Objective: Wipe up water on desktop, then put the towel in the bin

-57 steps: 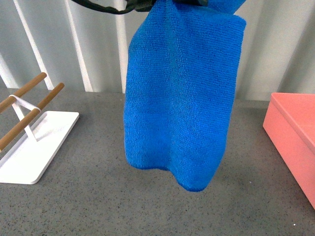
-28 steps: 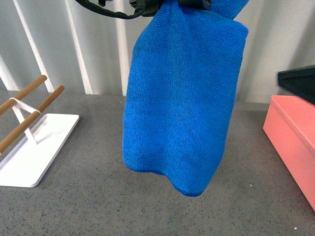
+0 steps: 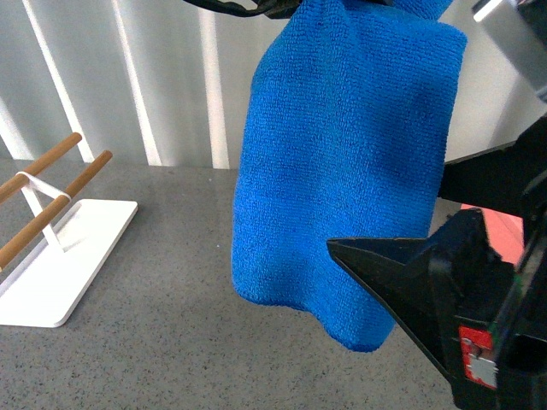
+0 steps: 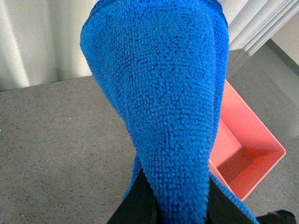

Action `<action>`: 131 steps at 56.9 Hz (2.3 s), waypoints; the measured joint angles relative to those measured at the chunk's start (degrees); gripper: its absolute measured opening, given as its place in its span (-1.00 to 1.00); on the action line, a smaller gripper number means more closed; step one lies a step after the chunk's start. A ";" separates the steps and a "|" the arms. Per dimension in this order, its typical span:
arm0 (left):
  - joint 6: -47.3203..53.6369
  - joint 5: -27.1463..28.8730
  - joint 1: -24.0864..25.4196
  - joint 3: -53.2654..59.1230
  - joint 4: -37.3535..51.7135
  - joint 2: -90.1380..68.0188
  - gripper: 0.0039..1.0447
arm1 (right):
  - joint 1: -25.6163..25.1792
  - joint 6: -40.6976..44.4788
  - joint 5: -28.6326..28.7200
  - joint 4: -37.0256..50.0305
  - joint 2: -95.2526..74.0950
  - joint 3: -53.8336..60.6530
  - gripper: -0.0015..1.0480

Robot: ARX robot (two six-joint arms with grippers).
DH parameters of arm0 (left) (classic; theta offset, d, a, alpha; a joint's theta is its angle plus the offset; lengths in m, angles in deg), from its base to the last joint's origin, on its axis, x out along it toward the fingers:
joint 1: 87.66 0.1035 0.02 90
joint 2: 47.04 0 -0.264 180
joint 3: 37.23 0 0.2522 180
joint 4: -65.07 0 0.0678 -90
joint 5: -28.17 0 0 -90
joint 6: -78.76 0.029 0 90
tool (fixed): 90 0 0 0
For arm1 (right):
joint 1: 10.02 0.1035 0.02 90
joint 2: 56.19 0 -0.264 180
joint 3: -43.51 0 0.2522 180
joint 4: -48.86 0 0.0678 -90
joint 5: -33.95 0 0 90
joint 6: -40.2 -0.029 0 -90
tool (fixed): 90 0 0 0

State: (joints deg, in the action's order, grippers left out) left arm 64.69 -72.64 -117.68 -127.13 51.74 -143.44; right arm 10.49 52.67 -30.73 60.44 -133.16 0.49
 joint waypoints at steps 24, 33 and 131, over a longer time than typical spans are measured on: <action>-0.07 -0.35 0.81 -0.07 -0.42 0.72 -0.86 | 0.92 0.61 -1.84 2.86 -4.24 -4.74 0.04; -0.20 -0.79 1.16 -0.07 -0.42 1.20 -0.86 | 0.59 -0.07 -1.84 3.65 -4.26 -4.74 -0.40; 29.79 -27.45 48.74 45.64 -18.40 51.89 0.71 | -8.52 -5.86 -2.32 -2.47 0.35 -7.98 -0.93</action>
State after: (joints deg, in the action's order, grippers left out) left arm 94.48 -100.09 -68.94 -81.50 33.33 -91.56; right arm 1.97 46.81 -33.04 57.97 -132.81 -7.49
